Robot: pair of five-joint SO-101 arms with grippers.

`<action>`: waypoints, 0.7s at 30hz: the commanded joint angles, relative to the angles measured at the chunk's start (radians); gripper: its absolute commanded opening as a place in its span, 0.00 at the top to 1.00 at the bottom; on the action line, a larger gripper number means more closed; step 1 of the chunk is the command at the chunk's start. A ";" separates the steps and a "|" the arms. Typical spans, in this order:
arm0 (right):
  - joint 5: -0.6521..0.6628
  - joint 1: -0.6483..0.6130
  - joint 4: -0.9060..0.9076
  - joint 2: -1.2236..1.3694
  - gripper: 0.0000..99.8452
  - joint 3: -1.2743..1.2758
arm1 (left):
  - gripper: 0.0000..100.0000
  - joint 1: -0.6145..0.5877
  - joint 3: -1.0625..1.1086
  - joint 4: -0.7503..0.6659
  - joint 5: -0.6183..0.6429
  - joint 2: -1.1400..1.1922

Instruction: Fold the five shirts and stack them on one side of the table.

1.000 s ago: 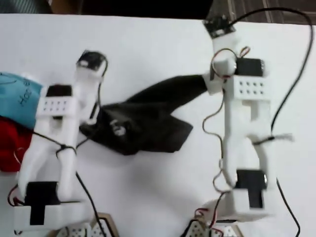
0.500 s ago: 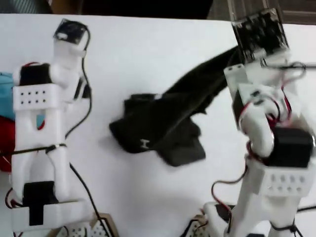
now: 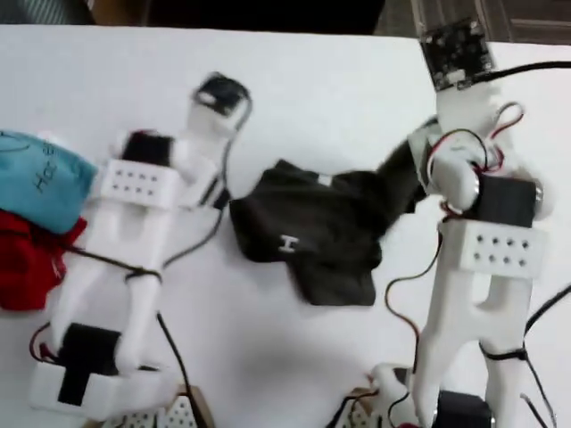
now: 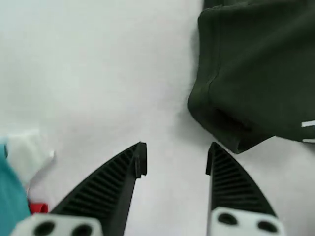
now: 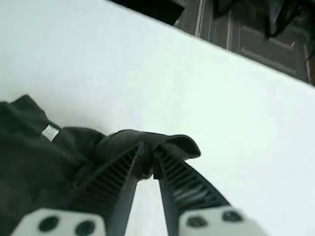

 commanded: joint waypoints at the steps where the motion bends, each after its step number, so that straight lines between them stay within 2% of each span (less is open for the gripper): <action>1: 0.008 0.045 -0.019 0.004 0.98 0.048 | 0.78 0.078 0.097 -0.216 0.009 -0.003; 4: 0.008 0.084 -0.019 0.004 0.98 0.055 | 0.78 0.103 0.170 -0.345 0.032 0.008; 7: 0.009 0.130 -0.019 0.004 0.98 0.052 | 0.76 0.095 0.139 -0.371 0.061 0.086; 12: 0.009 0.182 -0.018 0.004 0.98 0.055 | 0.70 0.103 -0.036 -0.305 0.061 0.339; 15: 0.009 0.188 0.002 0.004 0.98 0.055 | 0.70 0.121 -0.185 -0.178 0.055 0.491; 17: 0.009 0.185 0.015 0.004 0.98 0.055 | 0.75 0.132 -0.291 -0.064 0.029 0.562; 21: 0.009 0.183 0.015 0.013 0.98 0.058 | 0.99 0.133 -0.478 0.098 0.025 0.605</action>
